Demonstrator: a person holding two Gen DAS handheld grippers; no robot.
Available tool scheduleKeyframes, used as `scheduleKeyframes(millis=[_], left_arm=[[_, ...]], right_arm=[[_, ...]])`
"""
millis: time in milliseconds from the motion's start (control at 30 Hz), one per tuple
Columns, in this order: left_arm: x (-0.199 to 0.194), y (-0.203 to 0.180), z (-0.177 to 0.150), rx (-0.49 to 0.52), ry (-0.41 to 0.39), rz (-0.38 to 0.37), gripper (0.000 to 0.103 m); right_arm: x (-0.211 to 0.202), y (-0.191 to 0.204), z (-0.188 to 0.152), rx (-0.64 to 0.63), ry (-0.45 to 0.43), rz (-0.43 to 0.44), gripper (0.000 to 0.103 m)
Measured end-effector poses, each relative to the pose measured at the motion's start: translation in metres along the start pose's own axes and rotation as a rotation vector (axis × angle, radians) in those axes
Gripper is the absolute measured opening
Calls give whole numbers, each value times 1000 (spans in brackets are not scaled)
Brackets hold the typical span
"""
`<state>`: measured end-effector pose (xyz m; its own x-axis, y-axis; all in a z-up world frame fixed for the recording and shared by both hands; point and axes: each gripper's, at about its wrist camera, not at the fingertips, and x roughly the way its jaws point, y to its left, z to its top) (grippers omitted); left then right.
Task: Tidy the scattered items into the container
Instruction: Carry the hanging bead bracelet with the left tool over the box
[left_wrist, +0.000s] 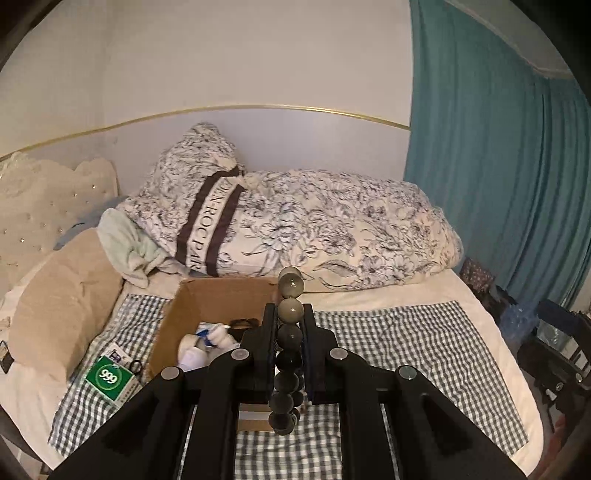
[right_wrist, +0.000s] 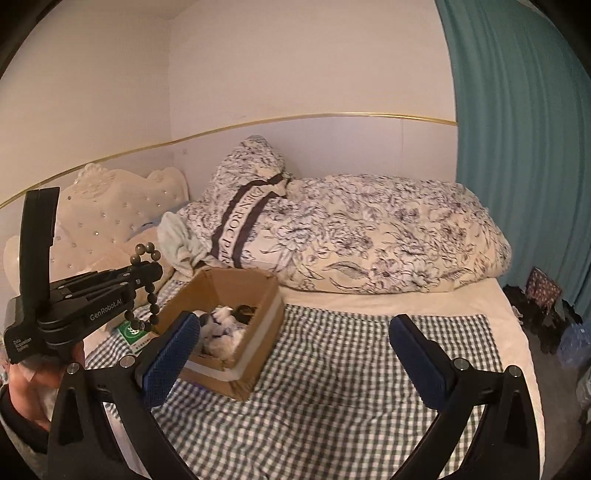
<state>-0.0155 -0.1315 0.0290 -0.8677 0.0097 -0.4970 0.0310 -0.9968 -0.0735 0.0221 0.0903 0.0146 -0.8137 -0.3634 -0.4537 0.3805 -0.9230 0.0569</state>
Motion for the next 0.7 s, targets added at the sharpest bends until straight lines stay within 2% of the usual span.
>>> scheduleKeyframes(millis=[467, 700], left_arm=[[16, 81, 3, -68, 14, 101, 11], [34, 108, -2, -92, 43, 122, 11]], right_arm=[[52, 63, 18, -55, 28, 93, 103], [85, 86, 18, -73, 69, 126, 103]])
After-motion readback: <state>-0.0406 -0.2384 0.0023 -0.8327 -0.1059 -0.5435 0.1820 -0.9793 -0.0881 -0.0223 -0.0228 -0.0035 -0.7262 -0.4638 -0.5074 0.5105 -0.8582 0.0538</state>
